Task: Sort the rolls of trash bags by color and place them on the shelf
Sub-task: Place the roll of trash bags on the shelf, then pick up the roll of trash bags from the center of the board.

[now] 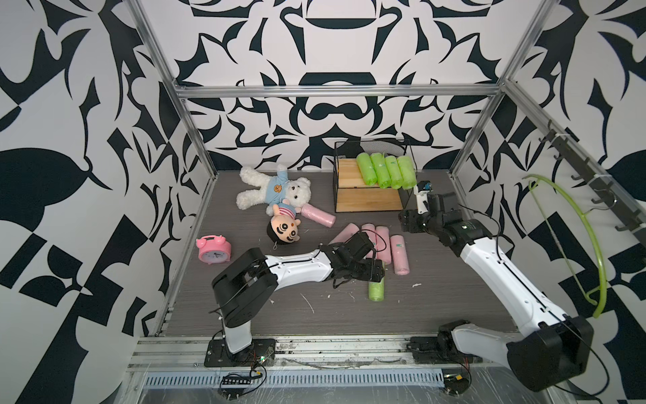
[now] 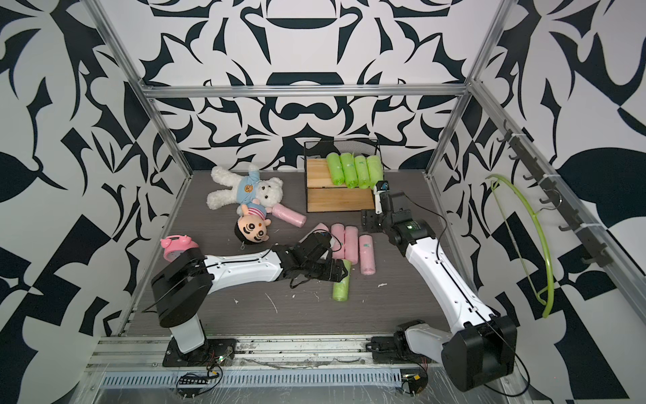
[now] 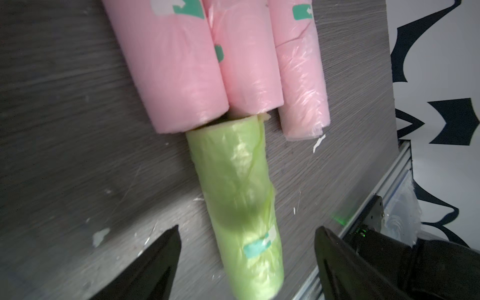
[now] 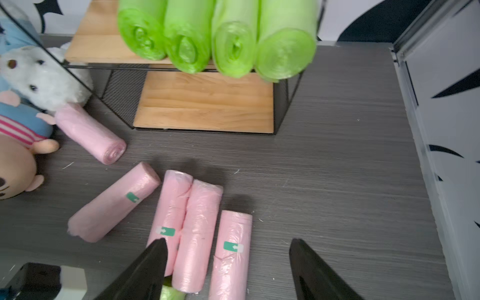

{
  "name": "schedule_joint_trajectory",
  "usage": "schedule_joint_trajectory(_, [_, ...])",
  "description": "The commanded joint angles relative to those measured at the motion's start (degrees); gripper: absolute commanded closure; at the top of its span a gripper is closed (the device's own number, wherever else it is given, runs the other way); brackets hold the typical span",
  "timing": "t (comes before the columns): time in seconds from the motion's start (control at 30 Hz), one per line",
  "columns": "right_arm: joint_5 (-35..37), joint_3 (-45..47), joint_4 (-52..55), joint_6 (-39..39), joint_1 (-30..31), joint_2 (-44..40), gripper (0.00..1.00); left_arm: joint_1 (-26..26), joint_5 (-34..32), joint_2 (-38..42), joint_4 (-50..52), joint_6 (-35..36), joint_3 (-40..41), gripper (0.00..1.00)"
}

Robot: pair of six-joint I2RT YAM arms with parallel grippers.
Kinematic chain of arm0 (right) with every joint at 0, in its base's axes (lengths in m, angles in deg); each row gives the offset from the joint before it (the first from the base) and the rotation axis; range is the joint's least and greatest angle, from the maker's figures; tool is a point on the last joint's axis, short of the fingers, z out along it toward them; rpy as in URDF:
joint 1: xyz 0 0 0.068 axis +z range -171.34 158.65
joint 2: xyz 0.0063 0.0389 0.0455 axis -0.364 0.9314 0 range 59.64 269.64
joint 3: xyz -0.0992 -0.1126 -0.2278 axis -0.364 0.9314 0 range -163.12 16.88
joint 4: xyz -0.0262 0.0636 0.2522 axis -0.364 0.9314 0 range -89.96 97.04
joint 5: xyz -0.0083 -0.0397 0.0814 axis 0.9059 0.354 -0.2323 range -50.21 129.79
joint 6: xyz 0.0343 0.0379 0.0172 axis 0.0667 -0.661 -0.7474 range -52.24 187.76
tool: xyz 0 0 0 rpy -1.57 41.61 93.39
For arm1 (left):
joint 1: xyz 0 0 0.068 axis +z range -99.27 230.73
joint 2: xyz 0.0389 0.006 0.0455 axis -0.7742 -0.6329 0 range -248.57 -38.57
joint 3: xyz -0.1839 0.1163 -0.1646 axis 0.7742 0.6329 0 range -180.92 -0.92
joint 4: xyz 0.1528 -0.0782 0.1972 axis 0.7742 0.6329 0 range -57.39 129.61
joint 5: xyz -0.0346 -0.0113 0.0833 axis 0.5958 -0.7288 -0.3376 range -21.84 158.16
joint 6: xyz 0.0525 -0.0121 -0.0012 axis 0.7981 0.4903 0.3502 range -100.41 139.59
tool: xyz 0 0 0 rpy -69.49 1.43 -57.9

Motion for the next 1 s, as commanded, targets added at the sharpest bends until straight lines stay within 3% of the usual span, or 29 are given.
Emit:
schedule_joint_trajectory(0.0, [-1.3, 0.1, -2.5, -0.2, -0.3, -1.1, 0.20, -0.3, -2.0, -3.6, 0.5, 0.1, -3.4, 0.12])
schedule_joint_trajectory(0.17, [-1.4, 0.3, -3.0, 0.1, -0.4, -0.9, 0.20, -0.4, -4.8, -7.6, 0.3, -0.7, -6.3, 0.14])
schedule_joint_trajectory(0.5, [-1.9, 0.9, -3.4, 0.0, -0.5, -2.3, 0.19, -1.2, -6.0, -12.5, 4.2, -0.9, -10.3, 0.36])
schedule_joint_trajectory(0.7, [-3.4, 1.7, -3.2, -0.9, -0.5, -3.1, 0.19, -1.0, -7.6, -8.0, 0.2, -2.4, -5.0, 0.54])
schedule_joint_trajectory(0.97, [-6.7, 0.6, -1.6, -3.0, -0.5, -4.7, 0.19, 0.3, -9.3, 1.7, -3.9, -4.0, 1.1, 0.65])
